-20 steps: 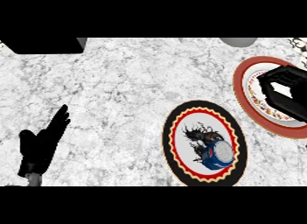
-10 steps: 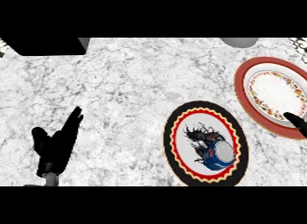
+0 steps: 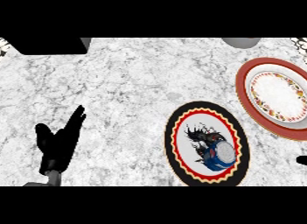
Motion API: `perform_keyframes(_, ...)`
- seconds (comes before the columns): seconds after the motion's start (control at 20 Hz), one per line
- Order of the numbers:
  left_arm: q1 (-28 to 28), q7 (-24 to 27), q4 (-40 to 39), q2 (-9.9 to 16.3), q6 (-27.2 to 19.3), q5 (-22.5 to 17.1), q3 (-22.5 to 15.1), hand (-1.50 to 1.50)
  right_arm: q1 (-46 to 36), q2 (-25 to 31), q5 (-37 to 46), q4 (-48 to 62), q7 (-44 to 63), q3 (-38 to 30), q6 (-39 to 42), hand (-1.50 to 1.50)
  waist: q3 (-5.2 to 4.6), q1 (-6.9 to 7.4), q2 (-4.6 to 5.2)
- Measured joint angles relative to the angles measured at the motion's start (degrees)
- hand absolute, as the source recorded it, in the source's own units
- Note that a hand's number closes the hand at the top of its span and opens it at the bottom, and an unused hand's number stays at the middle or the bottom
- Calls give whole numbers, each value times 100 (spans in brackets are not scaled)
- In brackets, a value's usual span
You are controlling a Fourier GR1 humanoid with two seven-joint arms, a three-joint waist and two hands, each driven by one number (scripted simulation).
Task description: Pick the can from the plate and place it in the plate
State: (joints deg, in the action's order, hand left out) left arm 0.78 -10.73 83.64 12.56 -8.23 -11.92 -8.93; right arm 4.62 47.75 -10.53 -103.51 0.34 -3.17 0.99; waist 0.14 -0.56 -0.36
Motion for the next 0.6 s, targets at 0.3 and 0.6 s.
perform_keyframes(0.3, 24, 13, 18, -83, -43, 69, 8, 0, 85, 447, 433, -902, 1200, 432, 331, -150, 1, 28, 0)
perform_keyframes(0.6, -61, 66, -84, -146, 73, 105, 44, 0, -334, 199, 1063, -1527, 2583, 1146, 374, -150, 8, 78, 9)
